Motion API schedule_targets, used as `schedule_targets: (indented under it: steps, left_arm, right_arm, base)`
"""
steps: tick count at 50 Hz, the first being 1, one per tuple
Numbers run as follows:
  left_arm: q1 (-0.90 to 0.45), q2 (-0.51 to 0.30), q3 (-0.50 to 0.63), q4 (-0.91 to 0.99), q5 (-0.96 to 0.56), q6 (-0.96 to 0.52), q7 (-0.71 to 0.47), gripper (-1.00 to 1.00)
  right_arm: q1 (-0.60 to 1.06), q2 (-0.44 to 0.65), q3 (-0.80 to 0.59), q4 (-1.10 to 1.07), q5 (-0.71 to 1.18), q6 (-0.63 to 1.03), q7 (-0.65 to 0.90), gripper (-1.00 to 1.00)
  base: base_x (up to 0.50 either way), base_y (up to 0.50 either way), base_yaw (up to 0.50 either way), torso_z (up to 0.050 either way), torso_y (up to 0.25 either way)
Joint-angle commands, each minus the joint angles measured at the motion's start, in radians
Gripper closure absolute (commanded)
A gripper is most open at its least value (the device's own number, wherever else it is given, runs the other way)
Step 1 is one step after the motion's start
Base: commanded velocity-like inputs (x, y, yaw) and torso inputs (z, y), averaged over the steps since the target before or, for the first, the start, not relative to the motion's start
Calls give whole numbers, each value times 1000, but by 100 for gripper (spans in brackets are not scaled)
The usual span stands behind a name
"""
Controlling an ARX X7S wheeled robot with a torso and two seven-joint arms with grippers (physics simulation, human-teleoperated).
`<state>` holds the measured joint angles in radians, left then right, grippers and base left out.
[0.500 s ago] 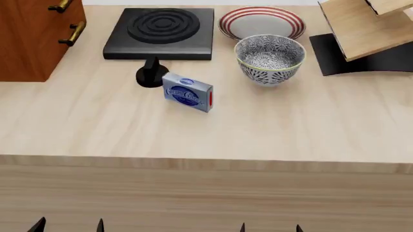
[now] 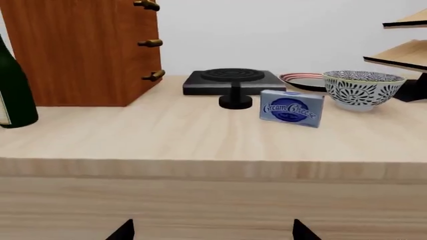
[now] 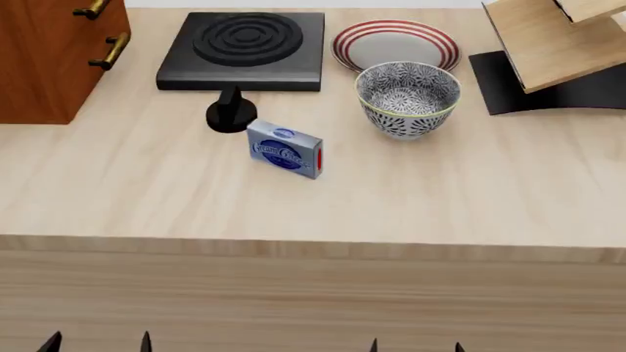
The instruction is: Pick up the cream cheese and put it in the bowl.
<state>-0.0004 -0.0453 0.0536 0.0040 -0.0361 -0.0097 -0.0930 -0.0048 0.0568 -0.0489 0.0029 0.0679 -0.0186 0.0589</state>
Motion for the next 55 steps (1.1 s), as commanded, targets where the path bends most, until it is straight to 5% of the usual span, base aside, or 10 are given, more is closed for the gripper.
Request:
schedule_targets:
  steps: [1,43,55]
  left_arm:
    - [6,-2,3,14,2,-8,5,-100]
    - [17,-64,40,114,-52,-64,-84,-100]
    - [21,-77,56,111,-54,-50,-98,-100]
  right_arm:
    - [1,8,-9,-10,10,19,5,-100]
    - [-9,61,-47,-83,62,50,72,-100]
    - [-15,73,-59,-86,76,39,77,-100]
  base:
    - [0,0,0,0,0]
    - [0,0,0,45,0]
    - [50,499,0,8,0]
